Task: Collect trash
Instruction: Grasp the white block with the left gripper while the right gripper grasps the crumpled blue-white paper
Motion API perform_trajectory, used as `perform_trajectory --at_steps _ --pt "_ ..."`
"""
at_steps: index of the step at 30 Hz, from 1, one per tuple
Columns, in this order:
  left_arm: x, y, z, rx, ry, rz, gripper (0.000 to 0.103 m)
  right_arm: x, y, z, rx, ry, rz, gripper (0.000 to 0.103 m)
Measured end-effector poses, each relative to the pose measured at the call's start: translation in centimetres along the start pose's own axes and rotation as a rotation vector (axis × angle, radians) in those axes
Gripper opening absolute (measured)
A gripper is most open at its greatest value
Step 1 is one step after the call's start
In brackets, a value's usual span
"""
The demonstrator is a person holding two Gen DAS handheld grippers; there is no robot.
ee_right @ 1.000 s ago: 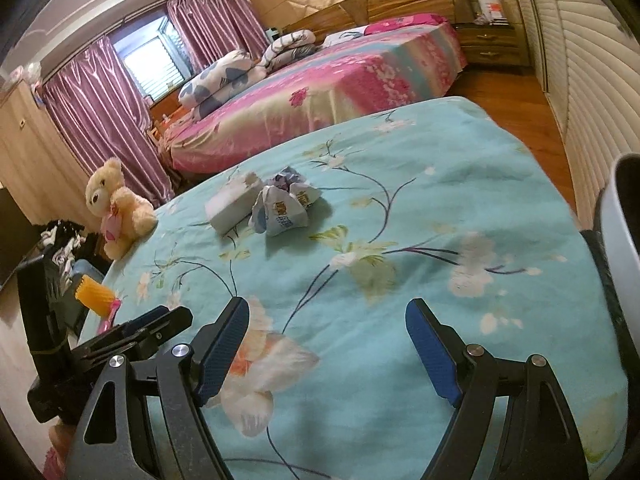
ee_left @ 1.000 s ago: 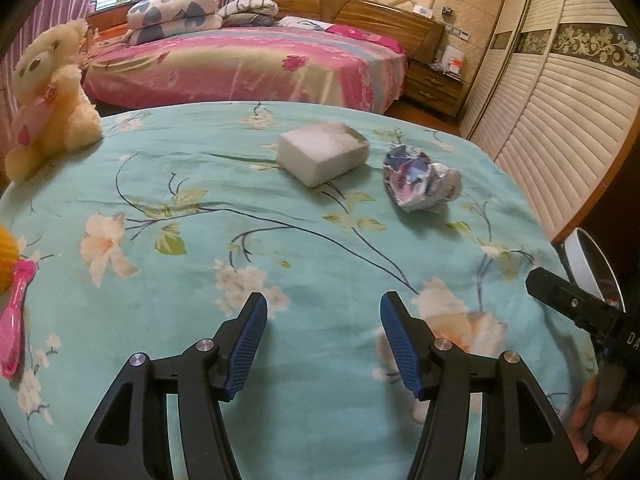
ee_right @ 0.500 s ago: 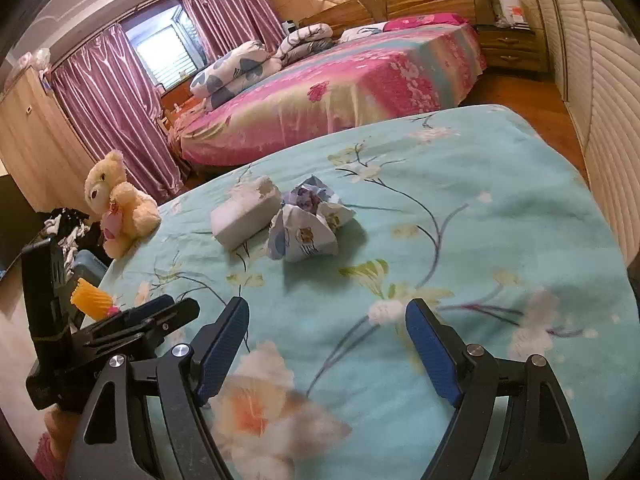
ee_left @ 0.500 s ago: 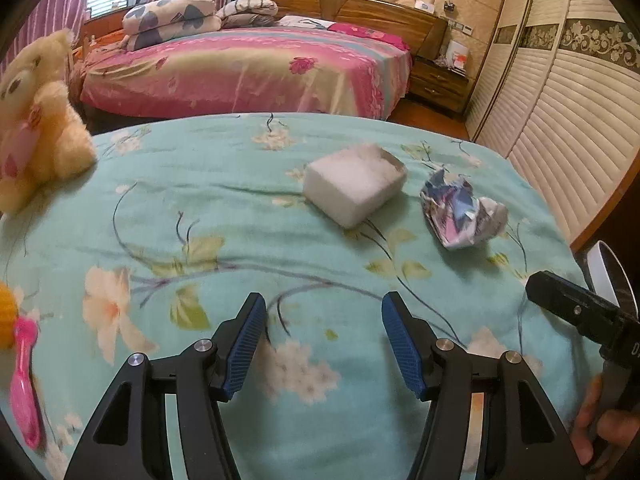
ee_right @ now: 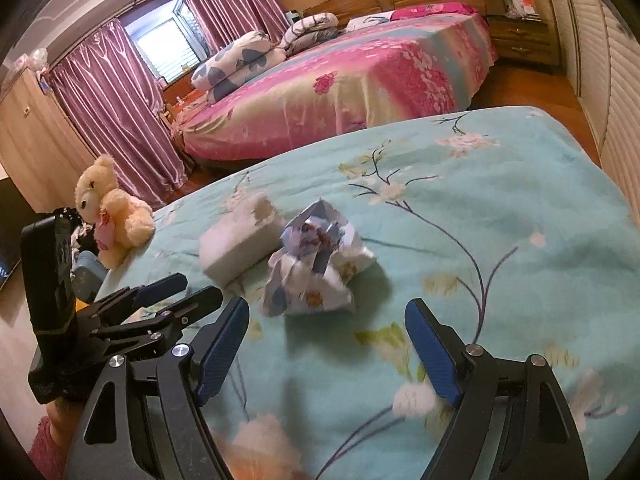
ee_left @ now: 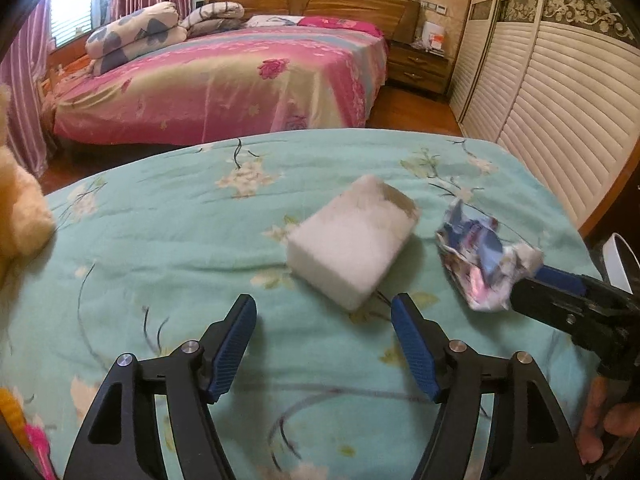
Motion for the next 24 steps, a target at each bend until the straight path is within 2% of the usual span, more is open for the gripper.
perform_trajectory --at_steps 3,6,7,8,9,11,18,24 --pt "1.1 0.7 -0.5 -0.002 -0.013 -0.006 0.069 0.6 0.3 0.0 -0.004 -0.004 -0.012 0.080" --pt "1.6 1.4 -0.3 0.016 -0.022 0.015 0.068 1.2 0.6 -0.1 -0.012 -0.010 -0.022 0.071" --pt "1.7 1.5 -0.2 0.022 -0.020 0.020 0.064 1.3 0.6 -0.2 -0.015 -0.008 -0.022 0.067" --pt "1.8 1.5 0.0 0.029 -0.028 0.024 0.049 1.4 0.7 -0.3 -0.016 -0.001 -0.024 0.059" --pt "2.0 1.5 0.4 0.043 -0.044 0.023 0.041 1.5 0.6 -0.4 -0.013 0.009 -0.030 0.053" --pt "2.1 1.3 0.8 0.072 -0.024 0.024 0.036 1.5 0.4 -0.5 -0.009 0.027 -0.038 0.032" --pt "0.3 0.1 2.1 0.049 -0.048 0.040 0.033 -0.2 -0.1 -0.3 0.012 0.045 -0.022 0.014" --pt "-2.0 -2.1 4.2 -0.014 -0.085 0.041 0.032 -3.1 -1.1 0.9 0.041 0.051 0.006 0.012"
Point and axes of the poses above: each gripper's, at about its wrist camera, not at the fingertips, and x roughly the way its jaws point, z to its right, y to its top, the point moved 6 cm from there along x, roughly the way its jaws point, and after that the axes turned 8 degrees about x, right-handed, at the moved point
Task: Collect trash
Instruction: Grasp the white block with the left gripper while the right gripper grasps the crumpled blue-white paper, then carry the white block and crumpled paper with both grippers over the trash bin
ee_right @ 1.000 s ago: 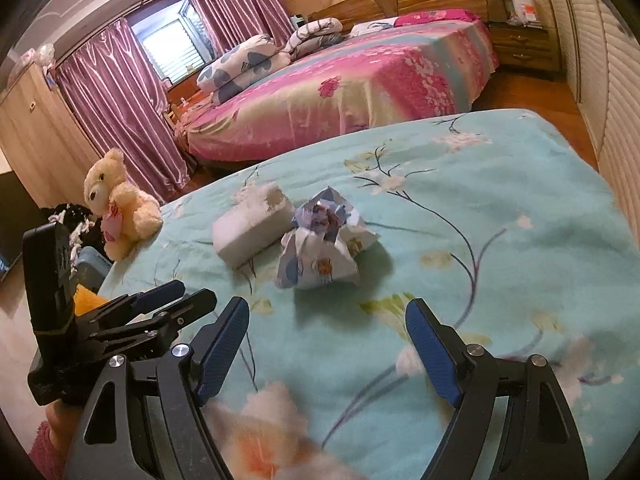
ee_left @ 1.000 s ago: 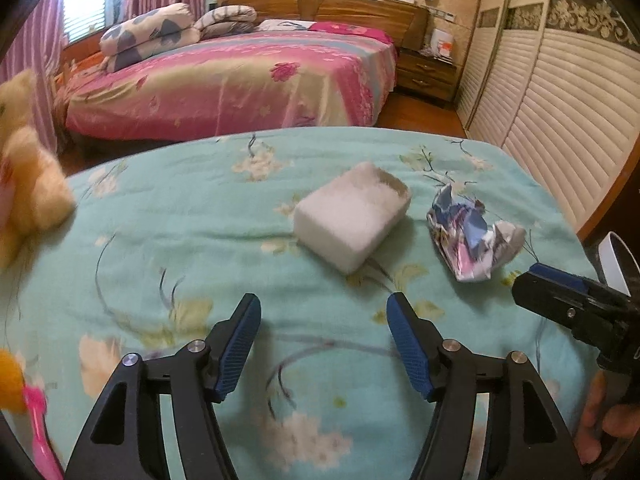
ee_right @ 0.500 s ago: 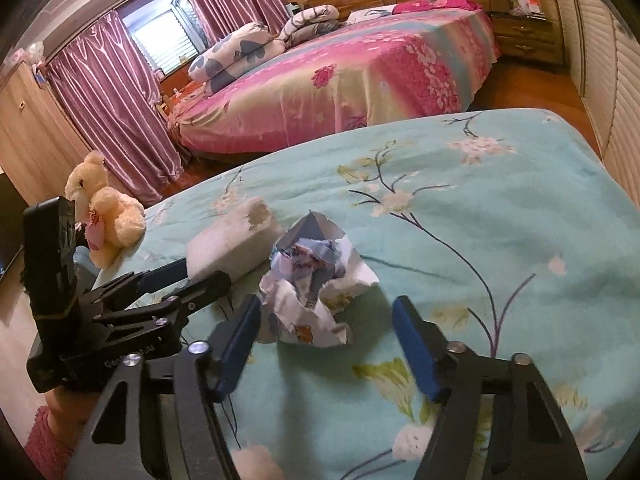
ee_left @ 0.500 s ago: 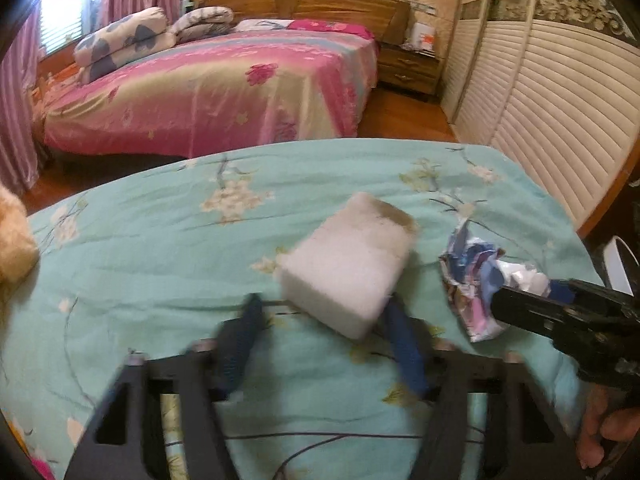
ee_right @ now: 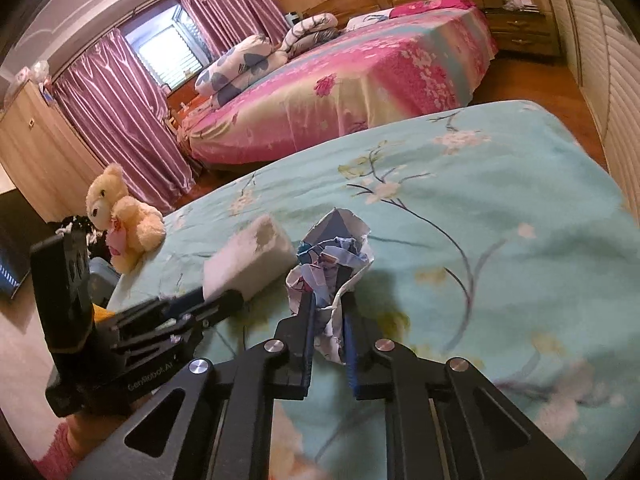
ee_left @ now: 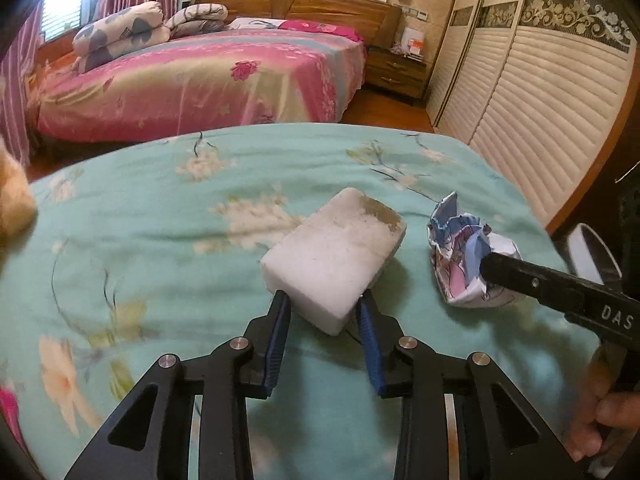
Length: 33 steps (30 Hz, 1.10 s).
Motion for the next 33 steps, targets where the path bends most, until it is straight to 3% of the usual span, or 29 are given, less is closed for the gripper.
perform_trajectory --at_steps 17,33 --pt "-5.9 -3.5 7.3 0.016 -0.041 0.037 0.032 -8.1 -3.1 3.3 0.069 -0.015 0.086 0.012" --pt "-8.2 -3.9 12.8 0.075 -0.081 0.059 0.032 -13.3 -4.7 5.2 0.091 -0.044 0.170 0.012"
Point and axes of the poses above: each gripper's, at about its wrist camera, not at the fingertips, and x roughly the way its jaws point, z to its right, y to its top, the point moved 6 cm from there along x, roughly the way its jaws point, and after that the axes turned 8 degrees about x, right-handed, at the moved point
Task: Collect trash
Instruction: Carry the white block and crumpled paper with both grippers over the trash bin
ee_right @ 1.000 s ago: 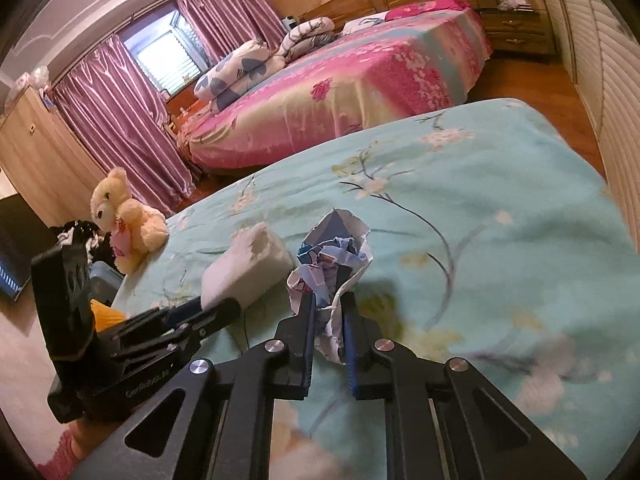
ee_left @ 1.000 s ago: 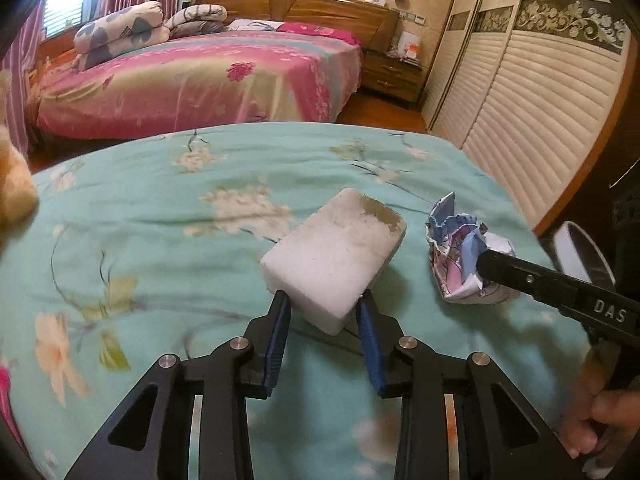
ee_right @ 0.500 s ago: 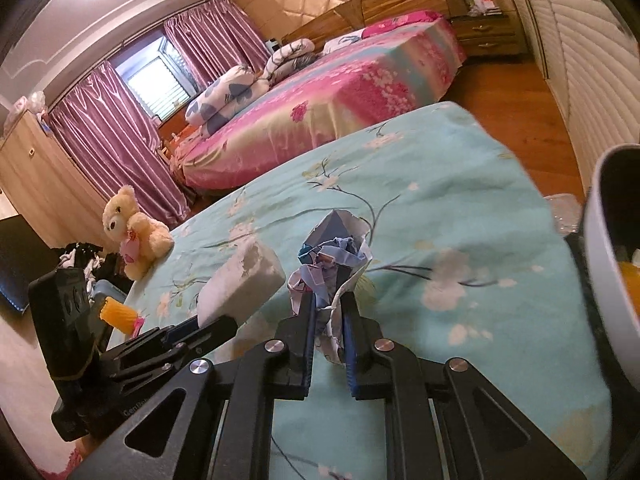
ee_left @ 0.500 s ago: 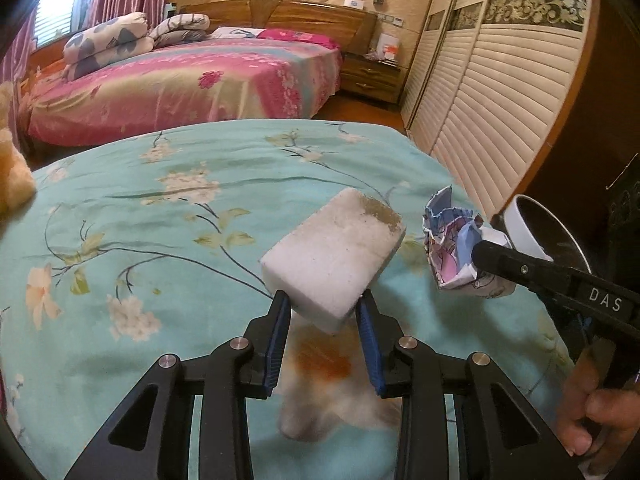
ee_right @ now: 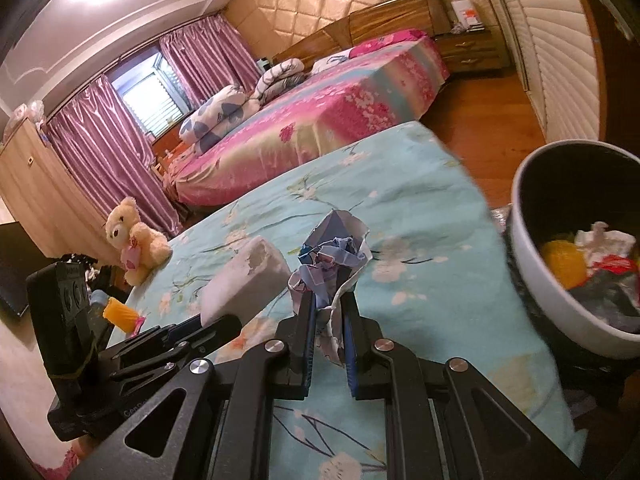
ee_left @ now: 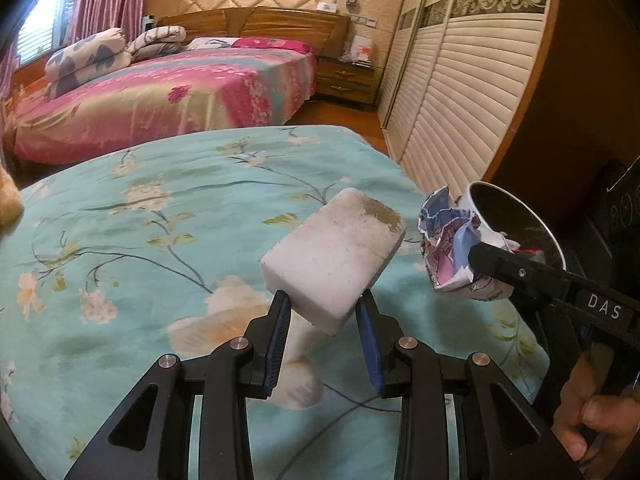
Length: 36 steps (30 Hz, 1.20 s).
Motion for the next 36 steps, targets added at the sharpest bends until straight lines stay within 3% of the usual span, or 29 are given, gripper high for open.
perform_trajectory --at_steps 36 --pt "0.4 1.4 8.5 0.126 -0.072 -0.006 0.032 -7.0 -0.1 6.0 0.098 -0.050 0.114 0.012"
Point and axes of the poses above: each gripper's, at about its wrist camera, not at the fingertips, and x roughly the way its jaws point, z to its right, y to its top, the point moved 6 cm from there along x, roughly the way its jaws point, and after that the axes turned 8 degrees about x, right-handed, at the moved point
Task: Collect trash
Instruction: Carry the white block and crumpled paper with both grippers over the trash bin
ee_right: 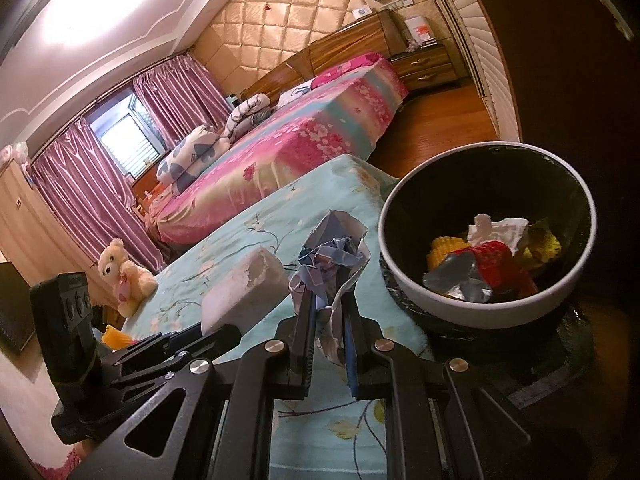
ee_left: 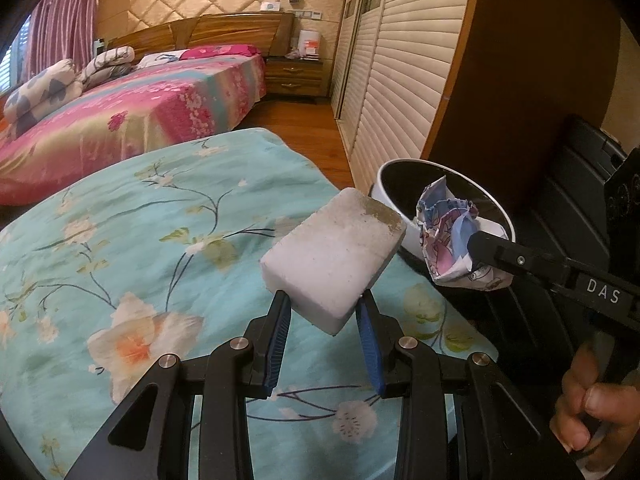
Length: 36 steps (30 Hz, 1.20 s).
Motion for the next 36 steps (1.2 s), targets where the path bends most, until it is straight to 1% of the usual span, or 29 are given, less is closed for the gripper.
perform_trajectory --at_steps 7,19,27,36 --pt "0.2 0.6 1.3 0.014 -0.011 0.004 0.032 -1.1 0.5 1.2 0.016 -0.012 0.021 0.012" --pt "1.5 2.4 4.8 0.070 -0.046 0.009 0.032 -3.3 1.7 4.5 0.071 -0.052 0.074 0.012" --pt "2.8 3.5 6.1 0.094 -0.058 0.004 0.032 -4.1 2.3 6.1 0.093 -0.082 0.097 0.013" --pt "4.4 4.7 6.9 0.115 -0.064 0.001 0.032 -4.2 3.2 6.8 0.110 -0.096 0.107 0.013"
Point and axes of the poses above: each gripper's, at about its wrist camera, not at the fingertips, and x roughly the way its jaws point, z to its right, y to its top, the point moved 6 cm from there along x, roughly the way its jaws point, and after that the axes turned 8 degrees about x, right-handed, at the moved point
